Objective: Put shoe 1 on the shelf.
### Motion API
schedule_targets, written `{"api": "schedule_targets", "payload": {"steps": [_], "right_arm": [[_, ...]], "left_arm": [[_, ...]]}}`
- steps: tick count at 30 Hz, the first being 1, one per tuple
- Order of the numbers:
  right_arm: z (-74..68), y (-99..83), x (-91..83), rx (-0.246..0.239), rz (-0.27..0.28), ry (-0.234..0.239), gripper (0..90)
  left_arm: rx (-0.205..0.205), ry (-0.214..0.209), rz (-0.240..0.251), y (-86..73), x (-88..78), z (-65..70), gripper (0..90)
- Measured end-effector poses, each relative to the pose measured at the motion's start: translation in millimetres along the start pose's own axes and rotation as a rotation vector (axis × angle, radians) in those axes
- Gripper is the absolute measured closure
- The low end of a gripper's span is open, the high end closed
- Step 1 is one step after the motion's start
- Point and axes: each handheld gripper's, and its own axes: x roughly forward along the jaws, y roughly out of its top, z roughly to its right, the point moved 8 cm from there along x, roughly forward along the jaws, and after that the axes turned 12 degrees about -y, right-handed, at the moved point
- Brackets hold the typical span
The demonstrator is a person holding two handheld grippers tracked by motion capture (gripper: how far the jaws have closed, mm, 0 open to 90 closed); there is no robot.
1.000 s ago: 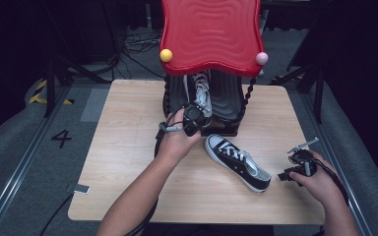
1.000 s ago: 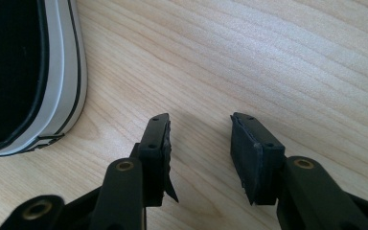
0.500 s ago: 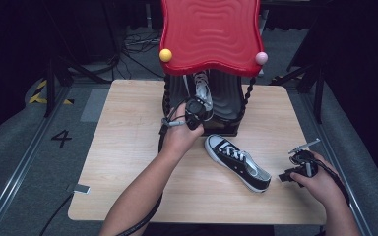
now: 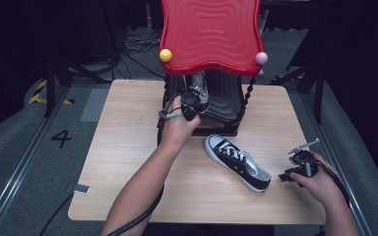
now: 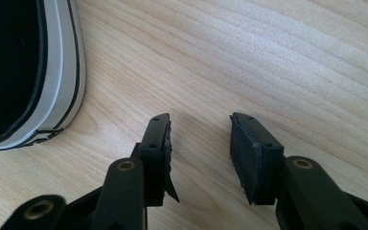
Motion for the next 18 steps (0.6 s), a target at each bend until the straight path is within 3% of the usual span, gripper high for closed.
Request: {"api": "schedule_targets", "payload": {"steps": [7,11,15,18], "right_arm": [[-1.5,1.6,-1.6,-0.012,0.004,-0.009,60.4],[-2.1,4.4,-6.3,-0.017,0.016,-0.019,61.1],[-4.2,6.5,-11.4,-0.024,0.024,-0.022,61.9],[-7.4,8.0,-17.0,-0.026,0.033,-0.014,65.4]], "left_arm": [[0.054,0.041,-0.059,-0.9,-1.8,0.7,90.0],[0.053,-0.007,-0.073,-5.5,-11.1,8.1,89.3],[0.06,-0.027,-0.071,-12.3,-24.1,15.9,79.8],[0.069,-0.061,-0.099,-22.9,-32.5,20.6,75.2]]}}
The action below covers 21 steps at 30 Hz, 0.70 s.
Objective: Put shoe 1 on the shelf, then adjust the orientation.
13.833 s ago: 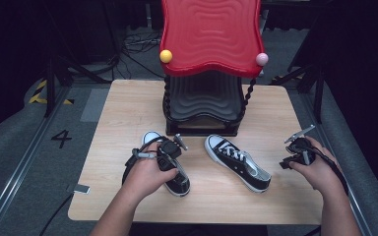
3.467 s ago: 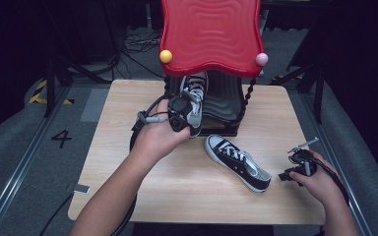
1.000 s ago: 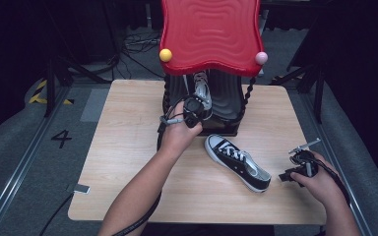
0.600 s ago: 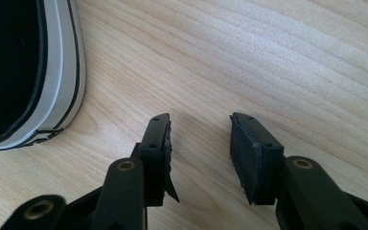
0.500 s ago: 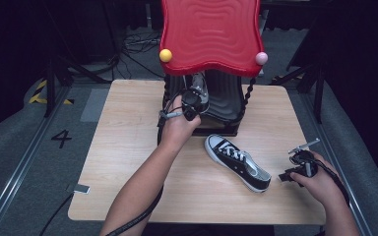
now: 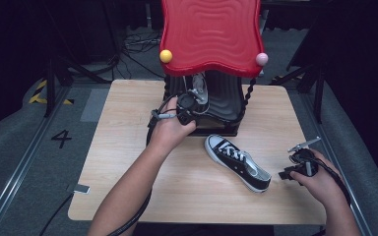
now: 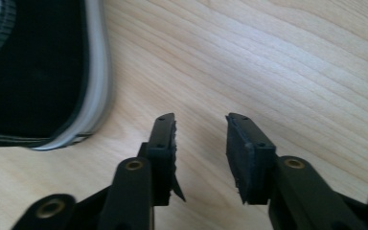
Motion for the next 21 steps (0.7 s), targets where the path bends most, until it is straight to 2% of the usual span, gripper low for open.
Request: {"api": "schedule_targets", "payload": {"steps": [4,9,11,13,14,15,16,17,21], "right_arm": [[-7.4,4.2,-13.6,0.012,0.024,0.043,70.2],[-16.0,8.6,-28.9,-0.021,0.058,0.064,70.6],[-18.1,10.0,-32.4,-0.025,0.068,0.061,70.3],[-23.1,13.1,-38.5,-0.041,0.088,0.068,69.8],[-29.5,14.0,-43.5,-0.05,0.082,0.086,70.1],[-29.5,14.0,-43.5,-0.05,0.082,0.086,70.1],[-34.3,16.2,-48.3,-0.077,0.09,0.082,70.2],[-34.3,16.2,-48.3,-0.077,0.09,0.082,70.2],[-40.7,20.3,-60.7,-0.101,0.112,0.055,73.7]], "left_arm": [[-0.01,-0.027,-0.029,-19.5,-8.1,6.5,69.2],[-0.045,-0.063,-0.059,-52.0,-17.1,11.2,63.8],[-0.051,-0.067,-0.063,-58.1,-17.8,11.2,63.0],[-0.057,-0.064,-0.084,-72.4,-19.0,9.6,61.7],[-0.06,-0.058,-0.102,-83.0,-19.0,8.7,61.0],[-0.06,-0.058,-0.102,-83.0,-19.0,8.7,61.0],[-0.056,-0.063,-0.12,-93.8,-19.0,8.3,61.0],[-0.056,-0.063,-0.12,-93.8,-19.0,8.3,60.9],[-0.087,-0.074,-0.14,-113.7,-20.2,6.7,60.8]]}}
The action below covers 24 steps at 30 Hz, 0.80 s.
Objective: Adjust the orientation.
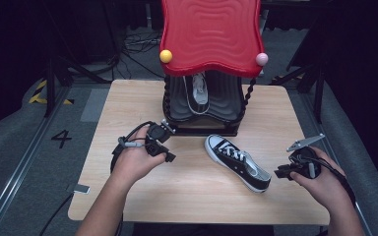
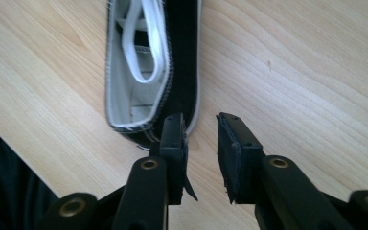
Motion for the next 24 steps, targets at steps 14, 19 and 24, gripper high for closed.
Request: {"api": "schedule_targets", "payload": {"steps": [14,19,24], "right_arm": [[-39.1,14.3,-5.9,-0.156,0.001,0.085,69.3],[-47.2,17.9,11.9,-0.193,-0.032,0.105,70.5],[-48.8,16.7,23.1,-0.209,-0.076,0.115,80.1]], "left_arm": [[-0.11,-0.011,-0.032,-34.9,0.4,-17.3,54.2],[-0.123,-0.01,-0.032,-40.4,-0.5,-17.9,54.0],[-0.133,-0.01,-0.033,-45.4,-1.6,-18.7,54.0]]}}
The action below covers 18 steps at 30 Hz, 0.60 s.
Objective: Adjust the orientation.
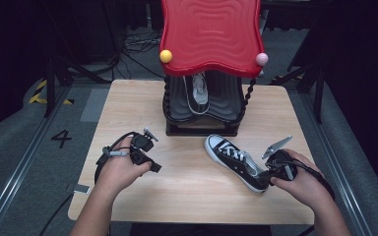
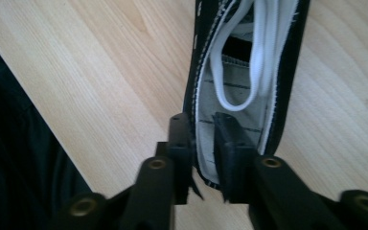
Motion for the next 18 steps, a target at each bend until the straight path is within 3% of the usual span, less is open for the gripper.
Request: {"api": "schedule_targets", "payload": {"steps": [3,13,14,18], "right_arm": [[-3.1,2.0,1.2,-0.009,-0.017,-0.005,88.4],[-32.8,18.7,-2.9,-0.051,0.005,-0.007,88.7],[-42.0,23.0,-1.5,-0.054,0.007,-0.002,88.5],[-50.8,24.5,3.8,-0.057,-0.005,0.027,86.9]], "left_arm": [[-0.01,0.001,0.002,-1.7,0.3,-0.7,54.2],[-0.008,-0.003,0.001,-2.2,0.3,-2.0,54.2],[-0.01,-0.004,0.003,-1.9,0.8,-1.9,54.2],[-0.011,-0.007,0.002,-1.3,1.7,-2.0,54.1]]}}
